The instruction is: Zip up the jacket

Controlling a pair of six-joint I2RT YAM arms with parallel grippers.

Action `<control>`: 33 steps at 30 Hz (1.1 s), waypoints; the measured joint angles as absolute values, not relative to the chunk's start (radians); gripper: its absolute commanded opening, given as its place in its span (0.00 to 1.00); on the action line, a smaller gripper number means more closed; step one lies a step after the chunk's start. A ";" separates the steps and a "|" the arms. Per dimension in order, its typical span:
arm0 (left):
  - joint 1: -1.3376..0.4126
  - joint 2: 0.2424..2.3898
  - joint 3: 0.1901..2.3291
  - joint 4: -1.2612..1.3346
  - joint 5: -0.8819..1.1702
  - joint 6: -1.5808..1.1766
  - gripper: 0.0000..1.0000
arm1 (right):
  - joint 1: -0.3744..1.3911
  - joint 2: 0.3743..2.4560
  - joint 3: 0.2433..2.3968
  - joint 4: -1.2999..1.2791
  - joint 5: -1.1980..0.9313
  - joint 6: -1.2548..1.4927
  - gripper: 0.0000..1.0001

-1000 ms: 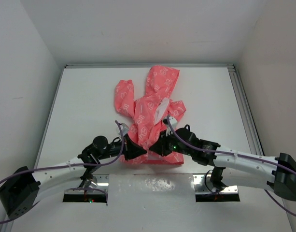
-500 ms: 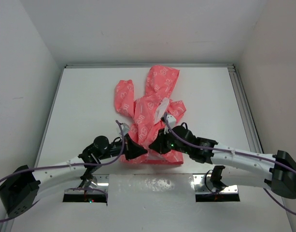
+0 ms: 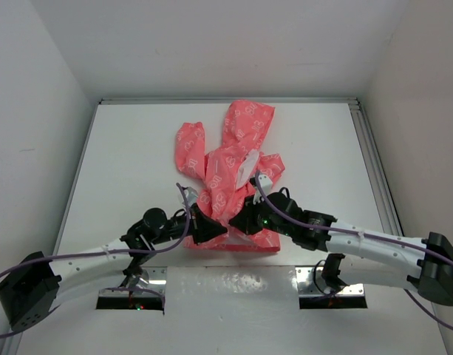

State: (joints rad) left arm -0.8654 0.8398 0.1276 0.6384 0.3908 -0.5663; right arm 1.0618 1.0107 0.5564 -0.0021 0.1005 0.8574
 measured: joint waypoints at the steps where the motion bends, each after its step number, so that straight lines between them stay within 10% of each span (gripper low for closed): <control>1: -0.865 0.847 0.128 0.644 0.392 -0.567 0.00 | 1.062 1.012 0.556 -0.005 0.101 0.857 0.00; 33: -0.886 0.864 0.176 0.492 0.353 -0.542 0.00 | 1.063 1.002 0.576 -0.050 -0.006 0.893 0.00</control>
